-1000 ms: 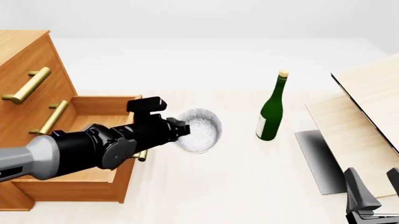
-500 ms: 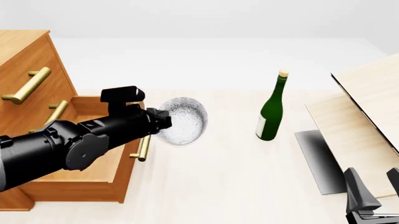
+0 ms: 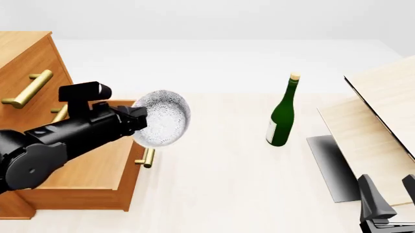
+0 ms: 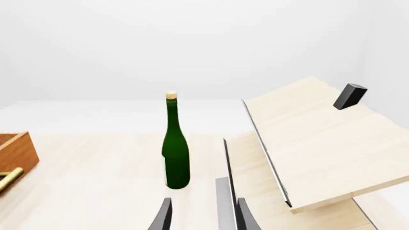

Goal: Put the bowl in the bottom drawer of the cabinet and close it.

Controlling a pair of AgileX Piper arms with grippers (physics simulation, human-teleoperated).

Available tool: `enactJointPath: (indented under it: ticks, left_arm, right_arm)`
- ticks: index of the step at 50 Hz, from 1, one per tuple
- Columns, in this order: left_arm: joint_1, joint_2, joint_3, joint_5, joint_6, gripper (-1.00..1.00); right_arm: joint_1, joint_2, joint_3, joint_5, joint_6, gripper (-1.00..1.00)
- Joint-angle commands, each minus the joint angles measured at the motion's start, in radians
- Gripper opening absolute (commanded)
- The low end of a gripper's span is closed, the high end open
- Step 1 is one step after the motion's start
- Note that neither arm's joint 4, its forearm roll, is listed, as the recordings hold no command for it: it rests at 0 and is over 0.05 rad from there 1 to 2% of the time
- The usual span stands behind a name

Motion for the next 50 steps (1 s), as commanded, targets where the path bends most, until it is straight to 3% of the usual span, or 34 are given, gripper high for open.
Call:
enactJointPath:
  ticks: [1, 50]
  left_arm:
    - [0.055, -0.098, 0.015, 0.047, 0.011, -1.00]
    - [0.330, -0.247, 0.093, 0.048, 0.154, -1.00]
  right_arm:
    - [0.000, 0.000, 0.000, 0.000, 0.000, 1.00]
    - [0.000, 0.000, 0.000, 0.000, 0.000, 1.00]
